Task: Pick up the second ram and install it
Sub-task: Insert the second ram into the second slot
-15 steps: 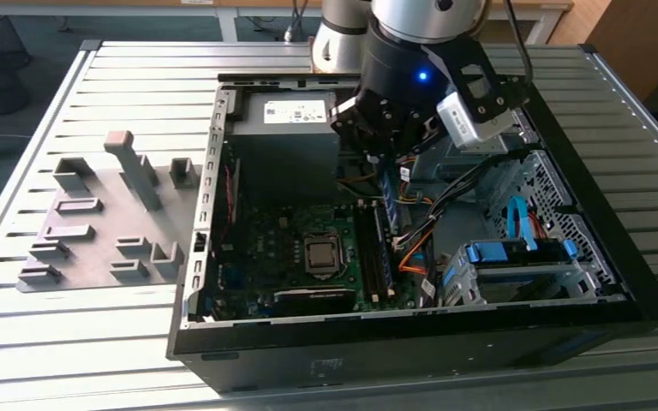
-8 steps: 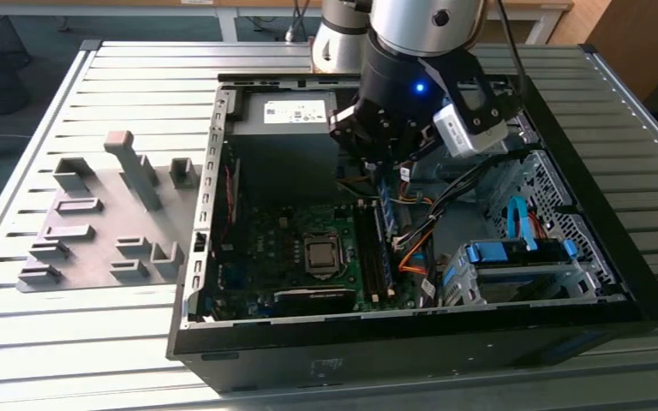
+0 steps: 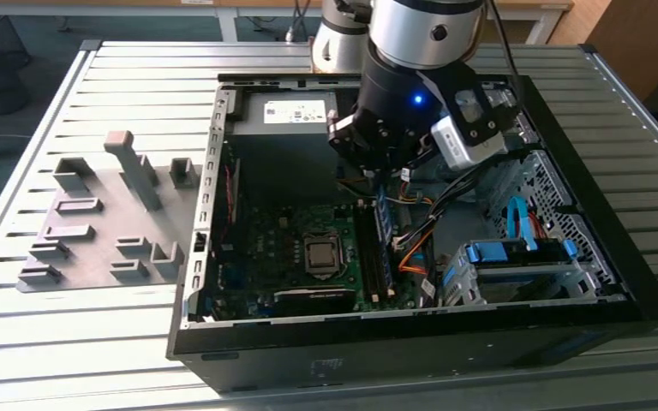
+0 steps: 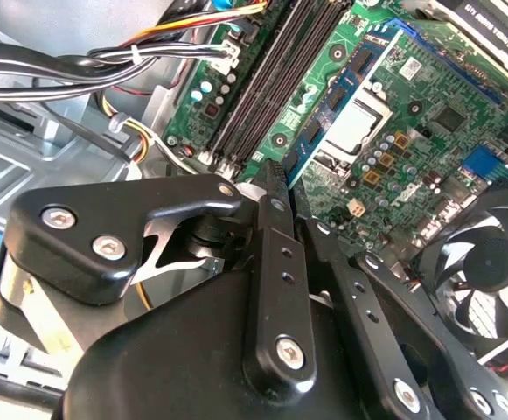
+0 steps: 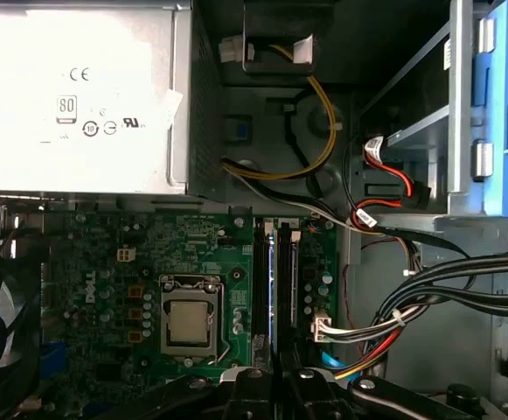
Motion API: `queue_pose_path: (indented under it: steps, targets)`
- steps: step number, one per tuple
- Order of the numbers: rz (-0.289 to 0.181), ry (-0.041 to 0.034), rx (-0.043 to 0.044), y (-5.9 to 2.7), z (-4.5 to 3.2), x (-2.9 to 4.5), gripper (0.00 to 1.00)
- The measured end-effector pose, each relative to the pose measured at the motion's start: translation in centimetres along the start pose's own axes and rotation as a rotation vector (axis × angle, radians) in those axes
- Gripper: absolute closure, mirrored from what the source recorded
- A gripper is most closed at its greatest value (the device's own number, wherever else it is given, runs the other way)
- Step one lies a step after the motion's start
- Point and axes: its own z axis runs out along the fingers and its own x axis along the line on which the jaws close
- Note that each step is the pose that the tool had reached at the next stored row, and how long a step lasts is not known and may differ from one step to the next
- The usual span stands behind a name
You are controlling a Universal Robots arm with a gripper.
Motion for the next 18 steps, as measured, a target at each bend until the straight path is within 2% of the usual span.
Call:
queue_pose_path:
  steps: [7,18]
  targets:
    - [0.000,0.0089,0.0001,-0.03,1.17,-0.02,0.86]
    - [0.000,0.0130,0.0000,-0.05,3.09,-0.06,0.86]
